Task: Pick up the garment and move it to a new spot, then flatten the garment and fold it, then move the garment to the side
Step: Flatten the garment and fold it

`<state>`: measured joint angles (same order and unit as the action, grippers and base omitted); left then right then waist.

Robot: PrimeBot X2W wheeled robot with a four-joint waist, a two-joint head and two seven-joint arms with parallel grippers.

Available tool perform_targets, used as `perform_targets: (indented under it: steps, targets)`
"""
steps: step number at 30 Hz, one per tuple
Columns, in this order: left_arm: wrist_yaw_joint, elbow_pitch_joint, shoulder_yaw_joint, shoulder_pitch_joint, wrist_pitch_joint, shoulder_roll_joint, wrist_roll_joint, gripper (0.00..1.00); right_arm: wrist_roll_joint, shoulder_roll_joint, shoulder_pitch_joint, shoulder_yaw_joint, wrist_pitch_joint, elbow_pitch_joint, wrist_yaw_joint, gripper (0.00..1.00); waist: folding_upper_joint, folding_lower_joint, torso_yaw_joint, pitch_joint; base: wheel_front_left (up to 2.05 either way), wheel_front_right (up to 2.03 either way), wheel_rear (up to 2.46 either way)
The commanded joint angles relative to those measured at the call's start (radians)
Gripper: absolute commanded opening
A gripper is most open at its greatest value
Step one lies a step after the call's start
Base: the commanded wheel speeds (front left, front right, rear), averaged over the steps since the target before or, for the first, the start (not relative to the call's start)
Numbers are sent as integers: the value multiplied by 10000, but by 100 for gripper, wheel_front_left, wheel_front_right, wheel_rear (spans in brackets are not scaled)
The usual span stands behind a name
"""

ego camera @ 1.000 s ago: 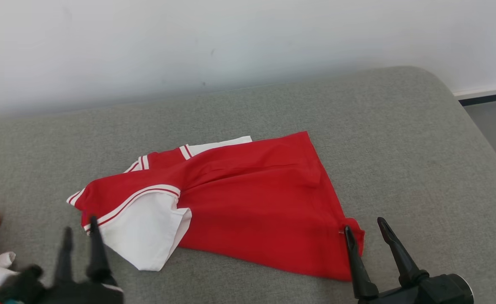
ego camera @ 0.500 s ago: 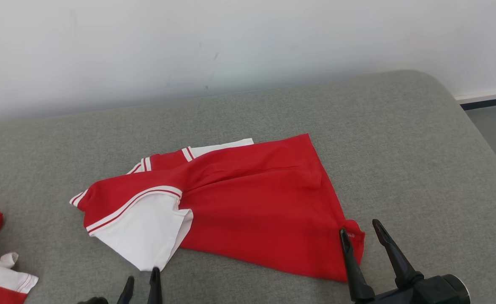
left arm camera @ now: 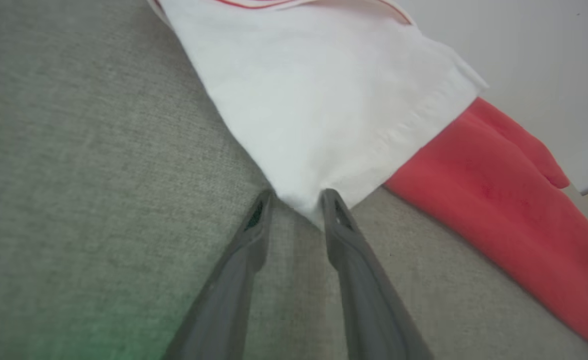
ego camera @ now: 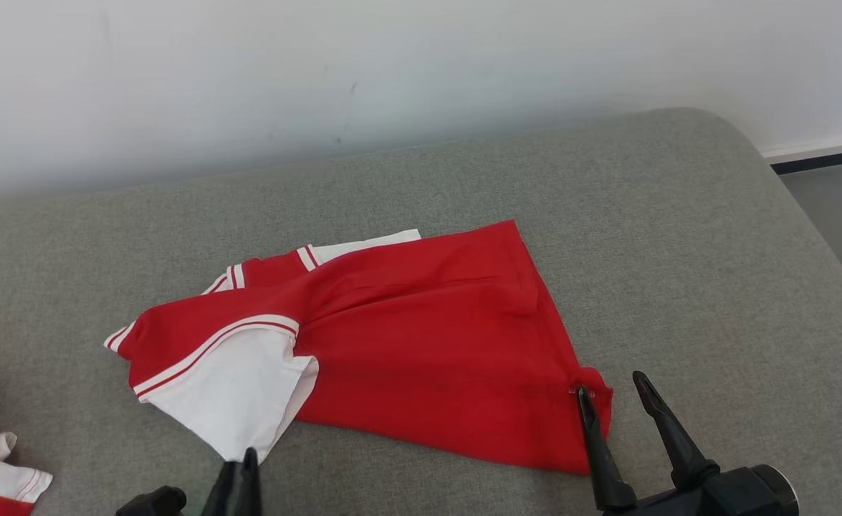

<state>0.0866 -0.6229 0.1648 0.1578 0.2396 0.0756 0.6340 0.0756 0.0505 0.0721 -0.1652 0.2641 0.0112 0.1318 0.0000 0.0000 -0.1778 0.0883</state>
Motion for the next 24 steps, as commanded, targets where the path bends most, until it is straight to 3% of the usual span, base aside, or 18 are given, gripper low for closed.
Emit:
perform_targets:
  steps: [1,8,10,20,24]
  targets:
    - [63,-150,72,90,50,-33,114,0,-54,-4,-60,25,3,-16,-22,100,0,0,22,15,0,0,0]
    - [258,29,58,106,197,191,44,0,35,-5,-217,53,3,69,-23,100,0,0,181,44,0,0,0]
    - [215,417,-215,-77,240,314,42,0,620,-1,-413,109,3,210,-23,100,0,0,231,102,0,0,0]
    - [-94,2414,-1204,-632,259,848,-374,0,2655,-1,-2482,343,3,3499,-23,100,0,0,771,372,0,0,0]
    - [-141,2732,-1254,-678,251,937,-414,0,3339,-8,-4123,93,-18,5696,-23,100,0,0,902,538,0,0,0]
